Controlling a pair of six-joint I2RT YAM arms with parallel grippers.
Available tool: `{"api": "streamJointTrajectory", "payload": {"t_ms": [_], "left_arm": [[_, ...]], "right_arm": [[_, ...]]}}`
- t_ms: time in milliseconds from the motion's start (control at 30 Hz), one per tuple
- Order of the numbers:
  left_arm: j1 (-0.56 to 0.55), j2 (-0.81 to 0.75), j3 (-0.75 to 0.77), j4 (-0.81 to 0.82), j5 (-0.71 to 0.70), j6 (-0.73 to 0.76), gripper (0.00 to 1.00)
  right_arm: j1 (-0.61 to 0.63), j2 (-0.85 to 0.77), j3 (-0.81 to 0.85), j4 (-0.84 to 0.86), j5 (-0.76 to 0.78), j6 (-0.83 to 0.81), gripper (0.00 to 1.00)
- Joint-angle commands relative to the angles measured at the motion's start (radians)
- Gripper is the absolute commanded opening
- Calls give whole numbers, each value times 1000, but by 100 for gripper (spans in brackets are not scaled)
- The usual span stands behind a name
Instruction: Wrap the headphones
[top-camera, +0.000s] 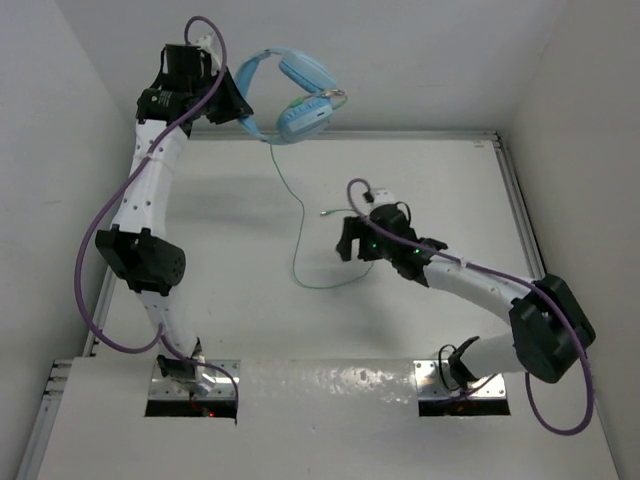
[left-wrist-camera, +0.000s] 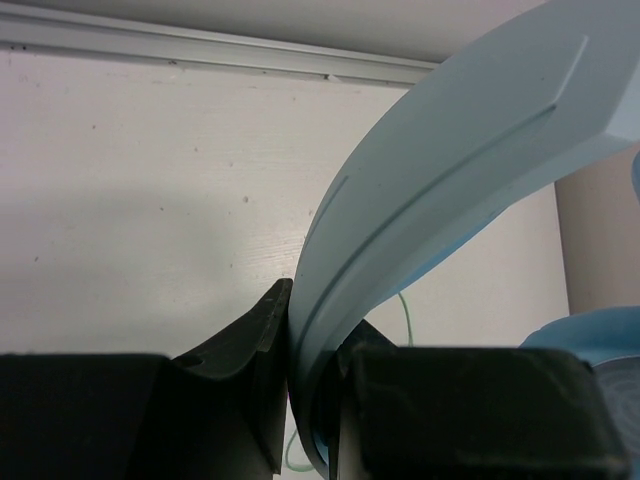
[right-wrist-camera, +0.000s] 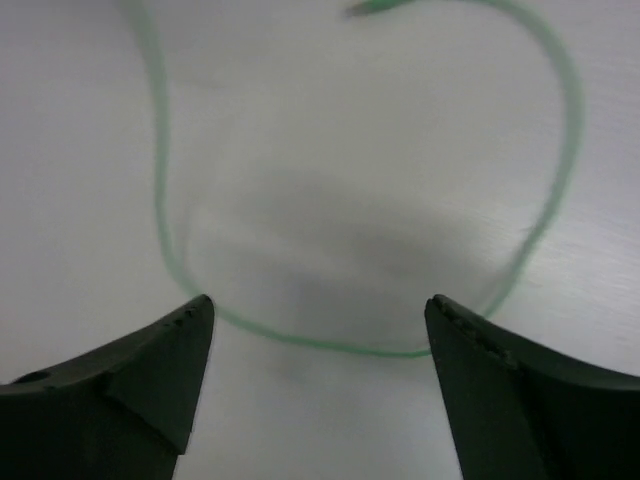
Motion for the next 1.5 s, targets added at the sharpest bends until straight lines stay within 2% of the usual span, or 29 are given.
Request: {"api": "streamJointTrajectory", "payload": {"t_ms": [0, 67, 133, 233, 267, 300, 400, 433, 600, 1000, 1067, 1100, 1167, 1200, 1267, 1367, 1400, 1433, 1467], "left_arm": [[12, -32, 68, 93, 50, -19, 0], [11, -40, 62, 90, 70, 4, 0], [11, -51, 43, 86, 71, 14, 0], [9, -66, 0, 76, 68, 28, 0], [9, -71, -10, 75, 70, 33, 0], [9, -74, -18, 76, 70, 34, 0], [9, -81, -23, 76, 71, 41, 0], [9, -80, -20, 78, 74, 42, 0], [9, -75, -15, 76, 79, 48, 0], [9, -89, -69, 81, 87, 53, 0], [9, -89, -67, 81, 88, 54, 0], [9, -89, -67, 81, 88, 56, 0], [8, -91, -67, 76, 96, 62, 0], [5, -97, -67, 72, 91, 71, 0], [-15, -101, -64, 64, 53, 83, 0], [-51, -101, -57, 55, 82, 105, 0], [-61, -103, -63, 56, 94, 110, 0], [-83, -104, -81, 59, 119, 111, 0], [-89, -107, -98, 69, 143, 111, 0]], "right_arm": [[-131, 20, 98, -194, 221, 325, 73], [-148, 50, 137, -253, 352, 266, 57], [-172, 76, 158, -225, 347, 201, 55], [-247, 187, 276, -413, 267, 294, 36], [-255, 226, 289, -473, 249, 323, 35], [-255, 232, 277, -477, 238, 334, 36], [-254, 220, 170, -399, 172, 405, 54], [-254, 220, 156, -394, 169, 422, 55], [-252, 258, 113, -280, 34, 425, 53], [-238, 307, 131, -296, 15, 420, 52], [-237, 341, 139, -302, 11, 434, 38], [-238, 353, 143, -311, 11, 446, 28], [-252, 369, 123, -278, 30, 515, 0], [-264, 363, 76, -151, 17, 564, 0], [-287, 369, 74, -34, 27, 580, 0], [-303, 502, 365, -94, 125, 487, 0], [-312, 548, 466, -159, 129, 467, 0], [-321, 591, 648, -174, 120, 447, 0], [-341, 664, 725, -187, 101, 446, 0]]}}
